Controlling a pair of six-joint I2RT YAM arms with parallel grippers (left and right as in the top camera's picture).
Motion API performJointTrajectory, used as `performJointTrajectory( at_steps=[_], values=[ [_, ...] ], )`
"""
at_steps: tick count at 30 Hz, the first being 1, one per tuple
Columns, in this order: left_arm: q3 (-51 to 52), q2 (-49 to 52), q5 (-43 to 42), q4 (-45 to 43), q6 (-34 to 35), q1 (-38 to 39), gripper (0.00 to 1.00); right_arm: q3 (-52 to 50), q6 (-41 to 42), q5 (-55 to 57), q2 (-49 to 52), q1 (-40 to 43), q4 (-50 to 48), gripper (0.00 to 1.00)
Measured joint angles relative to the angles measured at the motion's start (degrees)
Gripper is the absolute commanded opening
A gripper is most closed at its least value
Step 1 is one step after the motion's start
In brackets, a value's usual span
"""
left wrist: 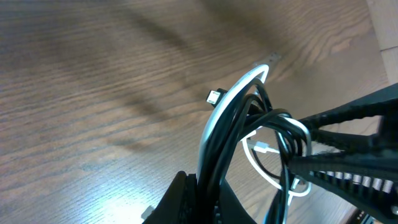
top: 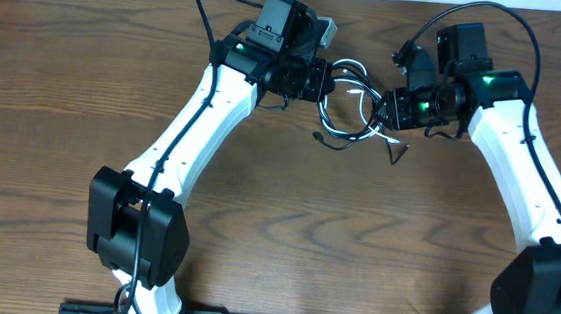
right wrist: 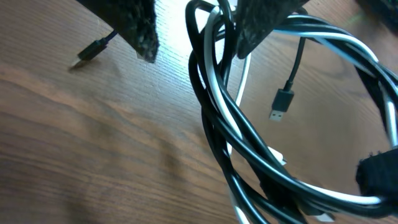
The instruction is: Untangle cables
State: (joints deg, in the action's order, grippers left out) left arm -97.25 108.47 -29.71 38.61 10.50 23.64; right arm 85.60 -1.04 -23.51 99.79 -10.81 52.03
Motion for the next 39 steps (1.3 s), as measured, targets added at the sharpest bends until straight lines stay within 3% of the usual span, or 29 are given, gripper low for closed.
performJointTrajectory(
  at_steps=[7, 14, 23, 34, 39],
  values=[
    [0.00, 0.02, 0.00, -0.02, 0.02, 0.02, 0.07, -0.20, 0.11, -0.59, 0.55, 0.31, -1.64, 0.01],
    [0.00, 0.02, 0.57, -0.04, 0.02, 0.02, 0.08, -0.22, -0.24, -3.50, 0.57, 0.94, -2.16, 0.01],
    [0.00, 0.02, 7.04, 0.13, 0.00, -0.20, 0.07, -0.31, -9.88, -17.49, -0.33, 1.62, -1.77, 0.01],
    [0.00, 0.00, 7.72, 0.07, 0.02, 0.13, 0.07, -0.33, -14.91, -38.99, -2.82, 11.91, -1.92, 0.01],
    [0.00, 0.02, 8.07, 0.04, 0.02, 0.13, 0.08, -0.33, -12.46, -38.60, -2.89, 15.96, -1.90, 0.01]
  ],
)
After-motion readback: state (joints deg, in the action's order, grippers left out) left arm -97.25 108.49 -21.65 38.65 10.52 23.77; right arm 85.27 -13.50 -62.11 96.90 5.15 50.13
